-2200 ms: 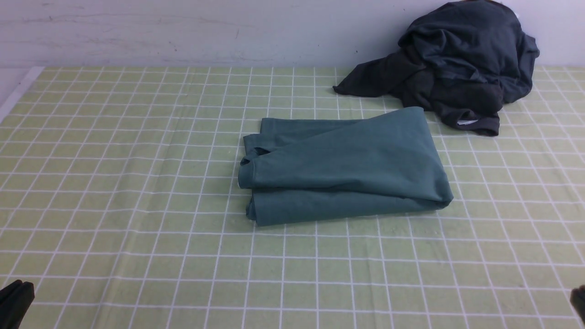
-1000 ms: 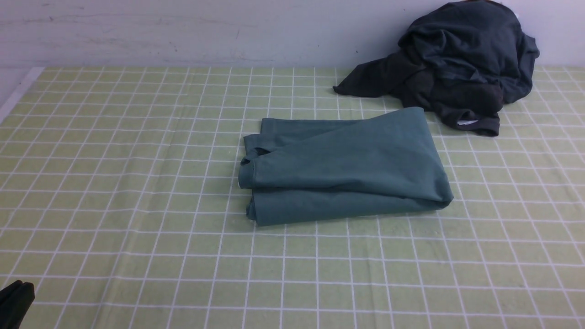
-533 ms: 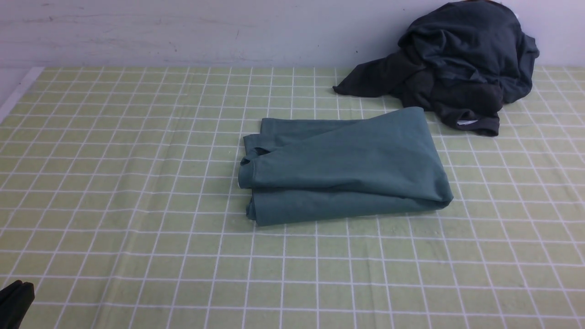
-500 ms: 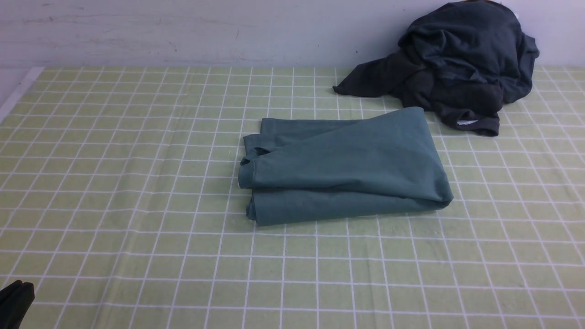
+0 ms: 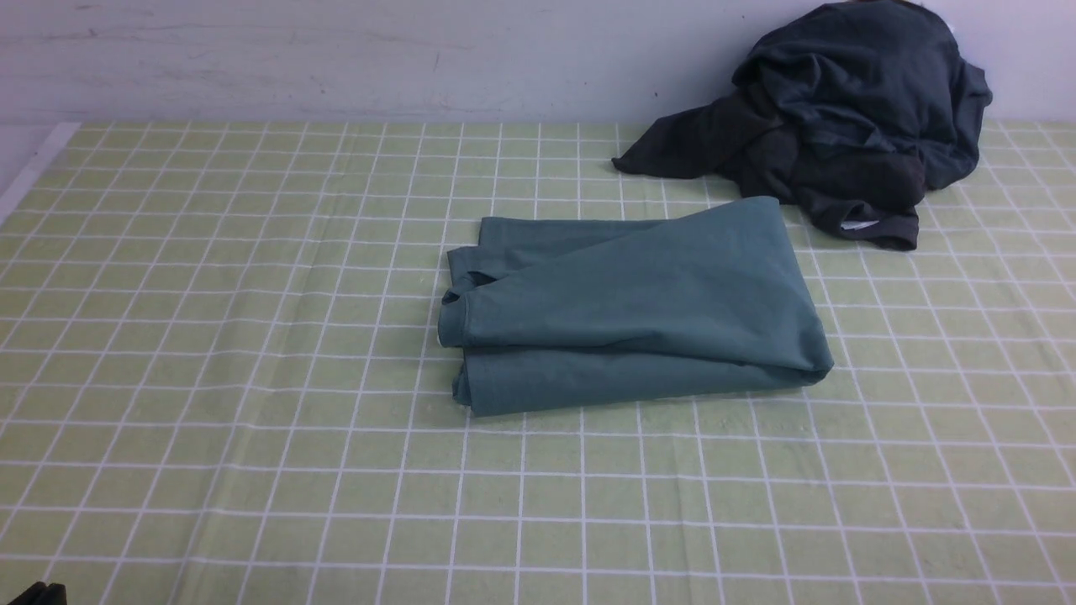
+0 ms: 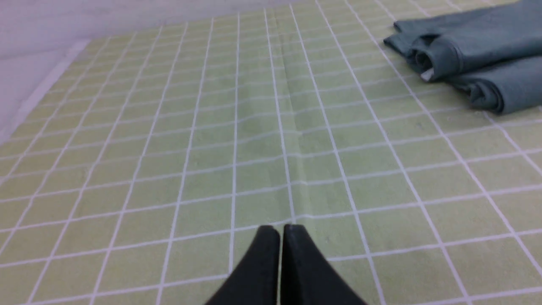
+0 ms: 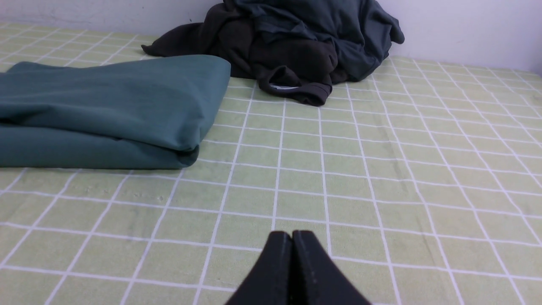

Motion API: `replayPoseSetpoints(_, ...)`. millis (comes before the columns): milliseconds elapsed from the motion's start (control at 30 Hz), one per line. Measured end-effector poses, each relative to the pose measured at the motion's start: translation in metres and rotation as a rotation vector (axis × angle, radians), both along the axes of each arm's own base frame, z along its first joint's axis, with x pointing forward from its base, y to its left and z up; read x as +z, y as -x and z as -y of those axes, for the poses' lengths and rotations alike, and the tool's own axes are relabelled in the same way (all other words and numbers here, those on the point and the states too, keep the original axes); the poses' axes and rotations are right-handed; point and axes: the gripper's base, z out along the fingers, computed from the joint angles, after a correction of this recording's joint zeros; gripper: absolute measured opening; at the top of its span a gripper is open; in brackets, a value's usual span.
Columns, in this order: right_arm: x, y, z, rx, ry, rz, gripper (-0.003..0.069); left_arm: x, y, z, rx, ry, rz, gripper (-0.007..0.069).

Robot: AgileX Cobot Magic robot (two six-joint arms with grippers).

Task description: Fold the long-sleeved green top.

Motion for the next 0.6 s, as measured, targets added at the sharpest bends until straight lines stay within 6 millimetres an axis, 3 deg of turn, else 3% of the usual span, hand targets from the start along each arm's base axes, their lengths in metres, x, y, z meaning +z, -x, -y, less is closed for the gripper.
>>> replayPoseSetpoints(600,0.0,0.0,0.0001,-0.001,0.0,0.0,-0.0013,-0.0001,0.0004,0.0001,0.001,0.003,-0.011,-0.0001)
